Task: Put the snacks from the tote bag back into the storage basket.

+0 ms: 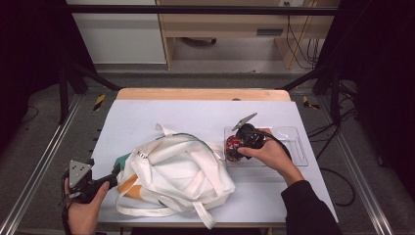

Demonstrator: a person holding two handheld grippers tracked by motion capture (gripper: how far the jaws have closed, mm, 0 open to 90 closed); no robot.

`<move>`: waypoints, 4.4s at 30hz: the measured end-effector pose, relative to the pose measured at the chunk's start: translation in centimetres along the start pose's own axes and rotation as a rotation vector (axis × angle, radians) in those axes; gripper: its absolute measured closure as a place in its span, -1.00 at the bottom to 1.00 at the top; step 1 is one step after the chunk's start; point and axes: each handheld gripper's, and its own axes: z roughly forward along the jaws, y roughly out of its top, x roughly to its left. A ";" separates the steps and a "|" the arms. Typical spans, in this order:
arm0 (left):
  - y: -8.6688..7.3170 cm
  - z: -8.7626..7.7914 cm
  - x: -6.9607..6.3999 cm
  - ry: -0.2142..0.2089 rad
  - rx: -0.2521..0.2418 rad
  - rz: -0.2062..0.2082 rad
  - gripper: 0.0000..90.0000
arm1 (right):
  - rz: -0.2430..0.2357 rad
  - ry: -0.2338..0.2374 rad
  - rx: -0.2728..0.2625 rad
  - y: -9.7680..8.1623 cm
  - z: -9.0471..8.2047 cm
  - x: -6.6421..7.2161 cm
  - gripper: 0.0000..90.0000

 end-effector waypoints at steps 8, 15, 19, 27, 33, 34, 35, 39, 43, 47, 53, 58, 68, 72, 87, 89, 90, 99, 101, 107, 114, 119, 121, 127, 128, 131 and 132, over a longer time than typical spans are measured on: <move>0.0 0.0 0.0 -0.001 0.002 0.001 -0.81 | -0.023 -0.004 0.007 -0.1 -0.3 0.1 -0.54; 0.0 0.0 0.0 -0.001 0.004 0.002 -0.81 | -0.043 -0.004 0.028 -0.3 -0.5 0.4 -0.71; 0.0 0.0 0.0 0.000 0.004 0.002 -0.81 | -0.041 -0.001 0.031 -0.2 -0.6 0.3 -0.73; 0.0 0.0 0.0 -0.001 0.004 0.002 -0.81 | -0.037 -0.002 0.042 -0.2 -1.1 0.4 -0.78; 0.0 0.0 0.0 -0.001 0.003 0.001 -0.81 | -0.033 -0.009 0.036 -0.3 -1.6 0.4 -0.82; 0.0 0.0 0.0 -0.001 0.003 0.001 -0.81 | -0.034 -0.012 0.038 -0.4 -1.7 0.5 -0.83; 0.0 0.0 0.0 -0.002 0.003 0.002 -0.81 | -0.030 -0.013 0.037 -0.4 -1.8 0.5 -0.83; 0.0 0.0 0.0 -0.001 0.004 0.002 -0.81 | -0.039 -0.025 0.028 -0.5 -2.2 0.7 -0.84; 0.0 0.0 0.0 -0.001 0.002 0.002 -0.81 | -0.040 -0.034 0.019 -0.6 -2.8 0.8 -0.85; 0.0 0.0 0.0 -0.001 0.003 0.002 -0.81 | -0.043 -0.045 0.011 -0.7 -3.5 1.0 -0.85; 0.0 0.0 -0.1 -0.002 0.002 0.002 -0.81 | -0.039 -0.049 -0.008 -0.9 -4.4 0.9 -0.85; 0.0 0.0 -0.1 -0.001 0.001 0.001 -0.81 | -0.038 -0.059 -0.017 -1.2 -4.8 0.9 -0.85; 0.0 0.0 -0.1 -0.001 0.001 0.001 -0.81 | -0.009 -0.084 -0.064 -1.5 -6.2 1.2 -0.84; 0.0 0.0 -0.1 -0.002 0.001 0.002 -0.81 | 0.016 -0.097 -0.089 -1.5 -6.6 1.5 -0.84; 0.0 0.0 -0.1 -0.001 -0.002 0.000 -0.81 | 0.080 -0.126 -0.182 -1.2 -7.5 3.8 -0.84; 0.0 0.0 -0.1 0.000 -0.002 -0.002 -0.81 | 0.086 -0.133 -0.194 -1.2 -7.5 4.1 -0.85; 0.0 0.0 -0.1 0.000 -0.002 -0.002 -0.81 | 0.085 -0.138 -0.198 -1.2 -7.6 4.3 -0.85; 0.0 -0.1 0.0 -0.001 -0.002 -0.002 -0.81 | 0.117 -0.212 -0.248 -0.9 -7.6 6.0 -0.85; 0.0 -0.1 -0.1 -0.001 -0.002 -0.002 -0.81 | 0.132 -0.223 -0.268 -0.8 -7.8 6.2 -0.85; 0.0 -0.1 0.0 -0.001 -0.003 -0.002 -0.81 | 0.194 -0.264 -0.342 -0.5 -8.5 6.7 -0.87; 0.0 -0.1 0.0 0.000 -0.005 -0.003 -0.81 | 0.284 -0.324 -0.407 -0.6 -9.0 6.9 -0.86; 0.1 -0.1 0.0 -0.002 -0.007 -0.003 -0.81 | 0.297 -0.329 -0.418 -0.8 -9.4 6.7 -0.86; 0.1 -0.1 0.0 -0.003 -0.008 -0.004 -0.81 | 0.304 -0.332 -0.426 -1.0 -9.6 6.7 -0.86; 0.1 -0.1 0.2 0.000 -0.011 -0.009 -0.81 | 0.322 -0.342 -0.438 -2.0 -10.4 6.0 -0.86; 0.1 -0.1 0.3 0.001 -0.014 -0.011 -0.81 | 0.329 -0.345 -0.441 -2.2 -10.5 5.9 -0.86; 0.2 -0.2 0.3 0.002 -0.023 -0.015 -0.82 | 0.337 -0.358 -0.437 -2.7 -10.7 5.4 -0.86; 0.2 -0.3 0.4 0.002 -0.027 -0.019 -0.82 | 0.342 -0.362 -0.439 -2.9 -10.8 5.3 -0.85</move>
